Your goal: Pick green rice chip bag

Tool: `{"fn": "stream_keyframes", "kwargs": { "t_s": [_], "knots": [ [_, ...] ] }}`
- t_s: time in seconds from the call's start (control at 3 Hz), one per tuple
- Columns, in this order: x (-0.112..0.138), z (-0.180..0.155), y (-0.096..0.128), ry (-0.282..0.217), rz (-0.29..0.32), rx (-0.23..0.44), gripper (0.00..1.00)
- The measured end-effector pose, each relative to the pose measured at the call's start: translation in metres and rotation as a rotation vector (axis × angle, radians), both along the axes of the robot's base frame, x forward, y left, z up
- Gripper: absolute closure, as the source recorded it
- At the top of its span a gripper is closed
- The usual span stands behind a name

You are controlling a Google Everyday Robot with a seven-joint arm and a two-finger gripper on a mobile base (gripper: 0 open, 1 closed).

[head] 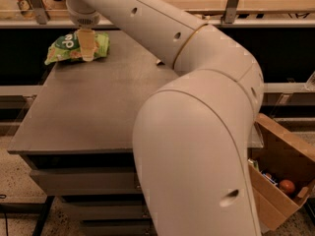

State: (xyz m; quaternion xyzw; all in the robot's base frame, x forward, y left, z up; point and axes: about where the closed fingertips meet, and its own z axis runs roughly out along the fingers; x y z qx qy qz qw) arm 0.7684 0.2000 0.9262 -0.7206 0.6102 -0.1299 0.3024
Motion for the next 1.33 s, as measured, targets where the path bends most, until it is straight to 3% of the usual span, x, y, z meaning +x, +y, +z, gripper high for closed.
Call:
{"fn": "stream_keyframes", "kwargs": {
  "t_s": [0.33,1.0,1.33],
  "knots": [
    [0.016,-0.022,0.003,0.000,-0.014,0.008,0.00],
    [0.037,-0.040,0.015,0.007,-0.022,0.087,0.00],
    [0.044,-0.045,0.016,0.012,-0.033,0.123,0.18]
  ]
}}
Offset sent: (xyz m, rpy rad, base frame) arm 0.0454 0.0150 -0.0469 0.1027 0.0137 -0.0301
